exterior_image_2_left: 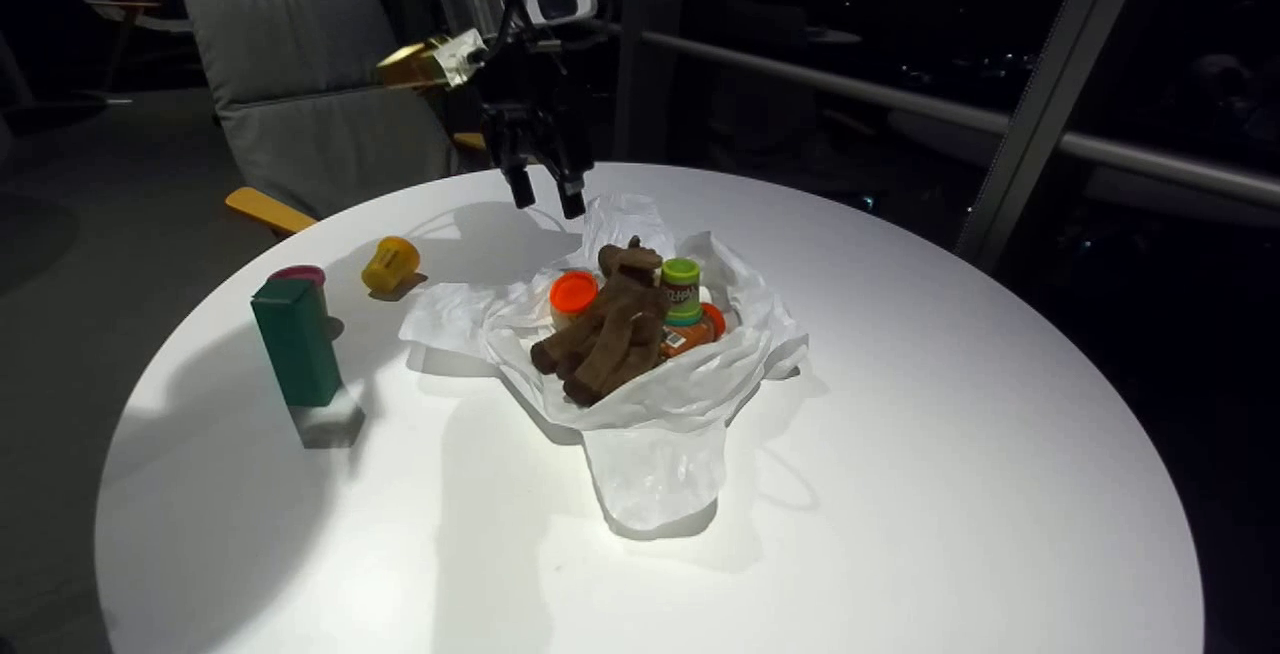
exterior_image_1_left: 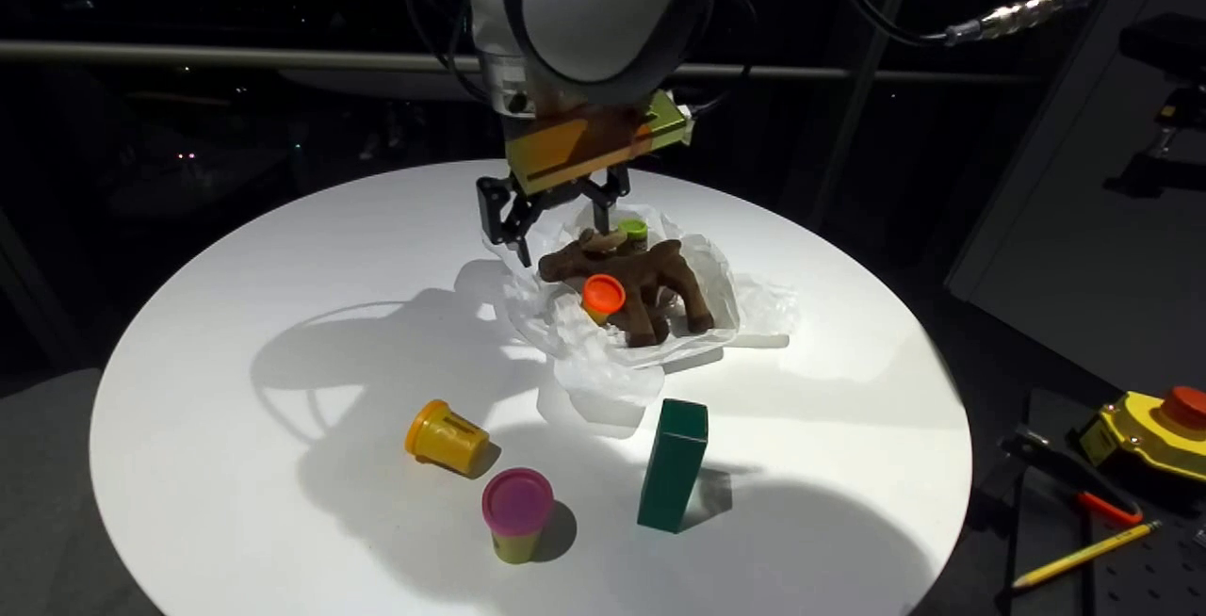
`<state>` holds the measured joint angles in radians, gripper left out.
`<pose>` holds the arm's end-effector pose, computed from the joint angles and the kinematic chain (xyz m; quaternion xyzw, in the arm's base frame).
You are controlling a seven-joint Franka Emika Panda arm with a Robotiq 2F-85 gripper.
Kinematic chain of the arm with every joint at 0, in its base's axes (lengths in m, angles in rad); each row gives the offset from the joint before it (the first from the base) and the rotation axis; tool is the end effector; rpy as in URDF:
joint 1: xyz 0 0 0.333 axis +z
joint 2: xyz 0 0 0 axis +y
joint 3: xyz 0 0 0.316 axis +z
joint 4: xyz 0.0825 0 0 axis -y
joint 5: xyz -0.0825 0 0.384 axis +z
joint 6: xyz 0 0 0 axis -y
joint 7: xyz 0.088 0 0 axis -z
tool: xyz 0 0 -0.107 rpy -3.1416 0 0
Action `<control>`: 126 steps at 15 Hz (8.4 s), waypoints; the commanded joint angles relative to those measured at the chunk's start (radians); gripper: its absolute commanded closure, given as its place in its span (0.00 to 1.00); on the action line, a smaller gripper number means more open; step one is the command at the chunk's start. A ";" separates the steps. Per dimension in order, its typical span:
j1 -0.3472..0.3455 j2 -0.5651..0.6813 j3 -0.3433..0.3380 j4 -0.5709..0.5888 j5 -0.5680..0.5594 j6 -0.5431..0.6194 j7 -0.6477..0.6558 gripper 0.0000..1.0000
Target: Put the objects inside the plastic
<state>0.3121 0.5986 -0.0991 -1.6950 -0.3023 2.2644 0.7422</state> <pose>0.6596 0.1418 0.2489 0.9775 -0.1552 0.0522 0.1330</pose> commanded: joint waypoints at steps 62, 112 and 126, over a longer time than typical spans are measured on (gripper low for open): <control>0.057 0.067 -0.149 0.008 -0.233 -0.029 0.086 0.73; -0.092 0.026 0.235 0.045 0.113 0.028 -0.645 0.00; -0.050 0.012 0.310 -0.042 0.283 -0.081 -0.798 0.00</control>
<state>0.2256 0.6438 0.2221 -1.6723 -0.0041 2.1417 -0.0911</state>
